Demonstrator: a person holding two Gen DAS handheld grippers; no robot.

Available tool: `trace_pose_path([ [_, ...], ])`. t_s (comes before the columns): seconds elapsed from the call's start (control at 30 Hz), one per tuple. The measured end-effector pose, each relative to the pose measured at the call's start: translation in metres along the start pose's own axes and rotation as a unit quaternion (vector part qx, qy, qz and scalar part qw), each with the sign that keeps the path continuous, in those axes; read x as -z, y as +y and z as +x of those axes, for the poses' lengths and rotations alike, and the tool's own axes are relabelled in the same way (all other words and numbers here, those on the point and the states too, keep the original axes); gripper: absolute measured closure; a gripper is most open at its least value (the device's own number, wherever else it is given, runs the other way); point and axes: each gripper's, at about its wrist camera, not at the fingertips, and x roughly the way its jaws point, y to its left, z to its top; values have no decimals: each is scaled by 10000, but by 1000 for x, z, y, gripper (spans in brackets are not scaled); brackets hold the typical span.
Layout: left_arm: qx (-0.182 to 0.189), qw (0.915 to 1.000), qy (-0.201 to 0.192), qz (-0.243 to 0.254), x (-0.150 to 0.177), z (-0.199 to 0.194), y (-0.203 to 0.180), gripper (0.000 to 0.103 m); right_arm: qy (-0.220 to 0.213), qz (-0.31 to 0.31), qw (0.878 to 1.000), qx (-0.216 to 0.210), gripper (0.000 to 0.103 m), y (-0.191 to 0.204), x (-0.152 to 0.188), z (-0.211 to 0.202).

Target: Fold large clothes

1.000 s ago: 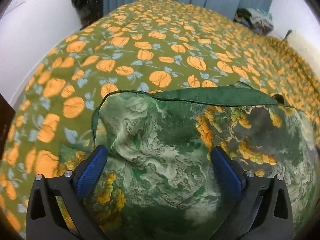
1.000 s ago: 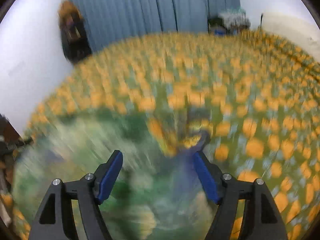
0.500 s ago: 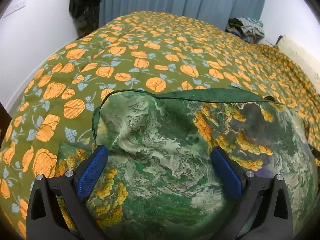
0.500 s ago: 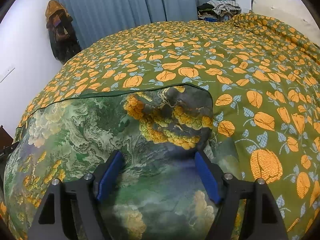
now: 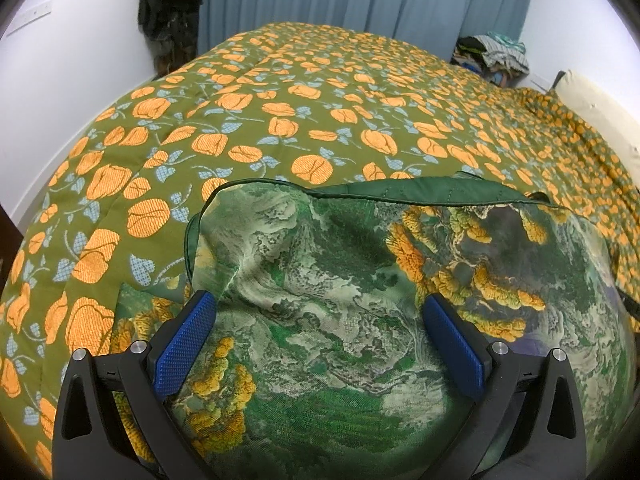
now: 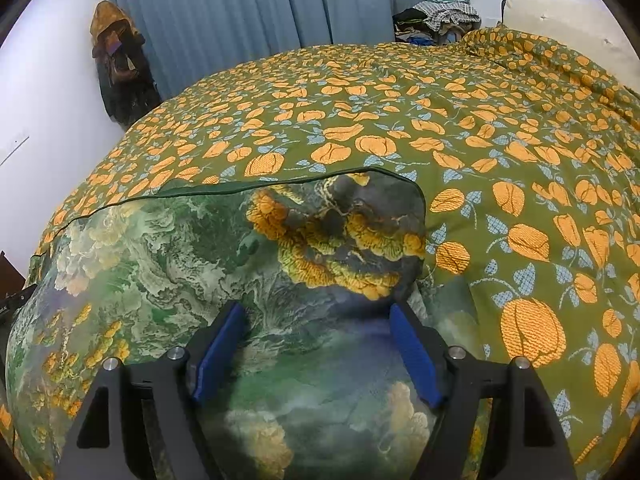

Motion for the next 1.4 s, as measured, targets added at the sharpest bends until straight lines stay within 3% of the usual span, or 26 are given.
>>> trace_pose_path([
  [1.4,-2,10000,-6,-6,0,0,0,0,-17,-31,10000,65,26,3,-1,1],
])
